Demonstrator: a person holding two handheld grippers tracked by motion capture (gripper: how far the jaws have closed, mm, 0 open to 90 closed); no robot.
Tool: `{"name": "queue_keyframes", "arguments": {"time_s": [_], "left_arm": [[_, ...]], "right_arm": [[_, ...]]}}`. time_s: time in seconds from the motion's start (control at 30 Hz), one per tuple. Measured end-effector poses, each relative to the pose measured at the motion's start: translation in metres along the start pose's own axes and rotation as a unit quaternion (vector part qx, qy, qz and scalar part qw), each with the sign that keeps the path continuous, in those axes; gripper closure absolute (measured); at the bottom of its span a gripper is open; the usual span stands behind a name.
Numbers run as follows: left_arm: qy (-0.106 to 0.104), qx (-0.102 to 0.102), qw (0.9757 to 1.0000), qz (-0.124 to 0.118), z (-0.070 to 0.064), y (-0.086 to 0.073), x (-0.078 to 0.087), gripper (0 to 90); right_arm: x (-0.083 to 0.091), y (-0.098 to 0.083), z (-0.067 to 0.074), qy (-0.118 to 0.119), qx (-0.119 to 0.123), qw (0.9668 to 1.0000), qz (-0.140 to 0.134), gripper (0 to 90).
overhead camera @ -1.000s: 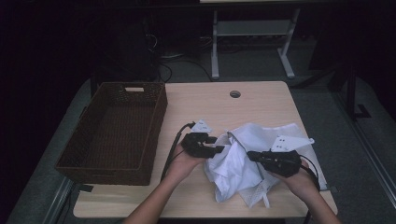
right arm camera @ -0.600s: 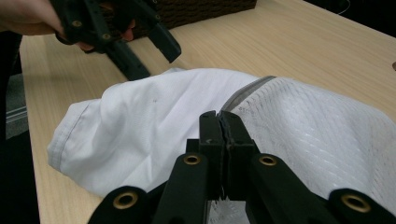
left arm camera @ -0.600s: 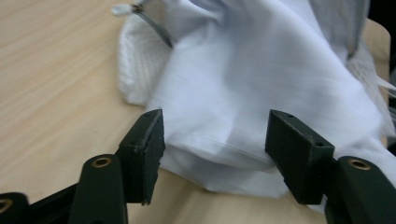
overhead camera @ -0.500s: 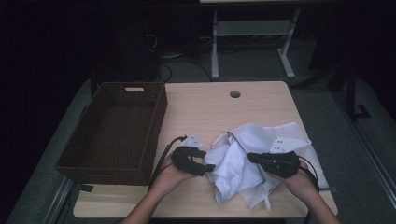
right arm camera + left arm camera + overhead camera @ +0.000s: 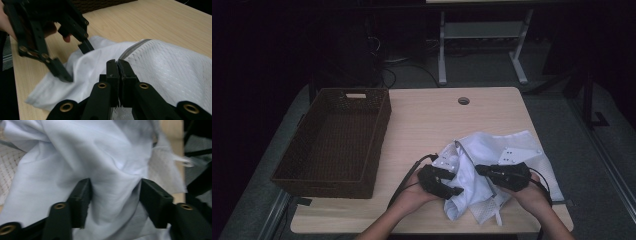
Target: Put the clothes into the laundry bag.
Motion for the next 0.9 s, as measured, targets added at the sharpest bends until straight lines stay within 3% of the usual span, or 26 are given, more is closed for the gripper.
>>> {"name": "queue_keyframes", "arguments": {"time_s": [0.13, 0.23, 0.4, 0.5, 0.57, 0.73, 0.83, 0.9], "left_arm": [[0.003, 0.005, 1.0, 0.005, 0.005, -0.002, -0.007, 56.4], [0.004, 0.011, 0.9999, 0.004, 0.007, -0.003, -0.01, 57.6], [0.0, 0.01, 0.9999, 0.009, 0.005, -0.005, -0.013, 48.0], [0.003, 0.008, 0.9999, 0.015, 0.003, -0.005, -0.017, 40.9], [0.01, 0.007, 0.9997, 0.021, 0.003, -0.006, -0.019, 44.5], [0.023, 0.017, 0.9993, 0.022, 0.006, -0.008, -0.02, 71.1], [0.026, 0.032, 0.999, 0.015, 0.007, -0.007, -0.017, 79.8], [0.041, 0.036, 0.9984, 0.013, 0.01, -0.008, -0.013, 81.7]], "right_arm": [[0.002, -0.007, -0.003, -0.014, -0.009, 0.9998, 0.005, 75.9], [0.01, -0.02, -0.003, -0.026, -0.028, 0.9992, 0.012, 63.6], [0.029, -0.049, 0.005, -0.053, -0.037, 0.9974, 0.031, 54.5], [0.031, -0.068, 0.011, -0.059, -0.04, 0.9959, 0.056, 53.5], [0.028, -0.079, 0.011, -0.063, -0.033, 0.9944, 0.078, 58.6], [0.019, -0.083, 0.002, -0.063, -0.037, 0.9925, 0.098, 84.6], [0.015, -0.08, -0.001, -0.057, -0.037, 0.9929, 0.097, 87.8], [0.012, -0.075, -0.003, -0.057, -0.03, 0.9938, 0.091, 88.0]]}}
Point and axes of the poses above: each handheld gripper's, and its own axes: x roughly backward along the jaws, y roughly out of its top, z roughly to its left, the point moved 8 cm from there along -x, roughly forward along the jaws, and after that the axes turned 3 degrees about -y, right-handed, at the moved point
